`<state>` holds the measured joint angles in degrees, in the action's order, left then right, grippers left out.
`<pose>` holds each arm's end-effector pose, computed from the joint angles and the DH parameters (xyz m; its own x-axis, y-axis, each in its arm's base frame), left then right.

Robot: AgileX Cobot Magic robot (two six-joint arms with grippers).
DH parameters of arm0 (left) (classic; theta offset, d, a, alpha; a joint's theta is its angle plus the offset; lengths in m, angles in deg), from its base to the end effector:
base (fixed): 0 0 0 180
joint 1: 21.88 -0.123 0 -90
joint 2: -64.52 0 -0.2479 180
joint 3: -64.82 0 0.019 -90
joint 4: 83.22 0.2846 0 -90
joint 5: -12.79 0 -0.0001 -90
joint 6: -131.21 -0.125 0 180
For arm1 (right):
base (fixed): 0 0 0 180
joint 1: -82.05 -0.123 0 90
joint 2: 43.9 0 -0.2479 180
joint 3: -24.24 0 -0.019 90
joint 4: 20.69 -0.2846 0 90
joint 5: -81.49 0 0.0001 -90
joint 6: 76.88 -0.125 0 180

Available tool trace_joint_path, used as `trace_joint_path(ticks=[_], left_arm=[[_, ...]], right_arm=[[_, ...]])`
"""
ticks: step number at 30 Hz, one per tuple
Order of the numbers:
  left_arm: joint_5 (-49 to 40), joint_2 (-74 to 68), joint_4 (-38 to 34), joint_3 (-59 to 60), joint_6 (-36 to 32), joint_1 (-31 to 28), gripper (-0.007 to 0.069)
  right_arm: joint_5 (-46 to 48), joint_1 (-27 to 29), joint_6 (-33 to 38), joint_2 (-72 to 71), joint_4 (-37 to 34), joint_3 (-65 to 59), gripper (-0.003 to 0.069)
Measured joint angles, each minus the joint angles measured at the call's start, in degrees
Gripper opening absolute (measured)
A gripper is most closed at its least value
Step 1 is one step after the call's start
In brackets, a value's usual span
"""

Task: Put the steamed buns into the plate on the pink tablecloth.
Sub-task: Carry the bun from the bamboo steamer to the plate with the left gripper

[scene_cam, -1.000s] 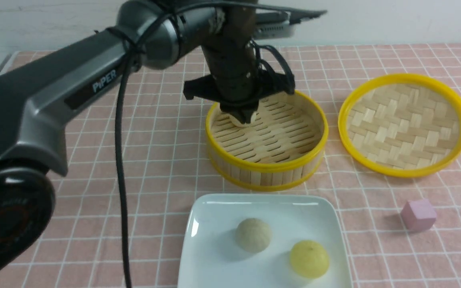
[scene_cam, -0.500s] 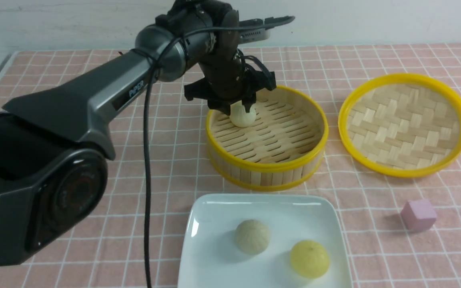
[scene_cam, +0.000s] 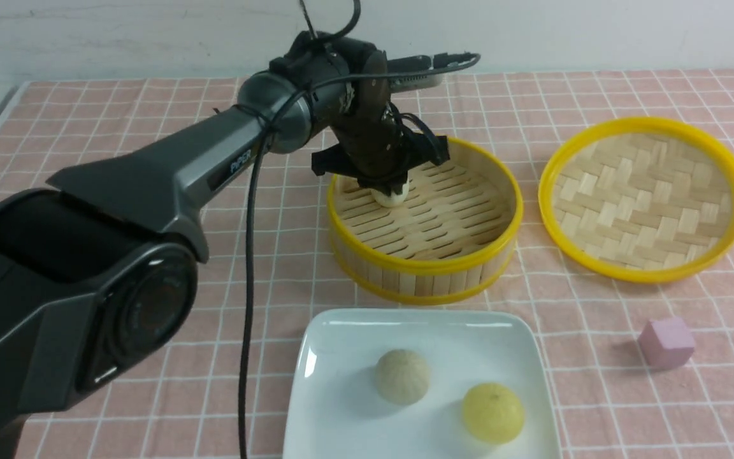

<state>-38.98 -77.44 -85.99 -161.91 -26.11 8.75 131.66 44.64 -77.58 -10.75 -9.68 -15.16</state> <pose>0.4695 -0.2835 0.1640 -0.8746 0.0382 -0.4833 0.1819 0.9499 -0.2541 0.1405 0.0844 0.2961 -0.3645 -0.4177 -0.8322 -0.5464 0.8196 -0.1720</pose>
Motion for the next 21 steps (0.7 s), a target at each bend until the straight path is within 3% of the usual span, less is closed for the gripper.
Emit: trace_joint_path(ticks=[7,12,17,21], left_arm=[[-16.79,11.72,-1.29,-2.95,-9.96,0.05,0.0028],[-19.07,21.66,-0.23,1.02,-11.74,0.05,0.0028],[-19.24,32.51,-2.76,18.84,-12.05,1.85,0.0029],[-19.24,37.47,-3.88,35.45,-12.08,7.23,0.0032]], right_arm=[[0.0,0.0,0.0,0.0,-0.01,0.0,0.0089],[-0.41,0.0,0.0,0.0,-0.18,0.0,0.0093],[-0.65,0.0,0.0,0.0,-0.25,0.0,0.01],[-0.65,0.0,0.0,0.0,-0.25,0.0,0.0106]])
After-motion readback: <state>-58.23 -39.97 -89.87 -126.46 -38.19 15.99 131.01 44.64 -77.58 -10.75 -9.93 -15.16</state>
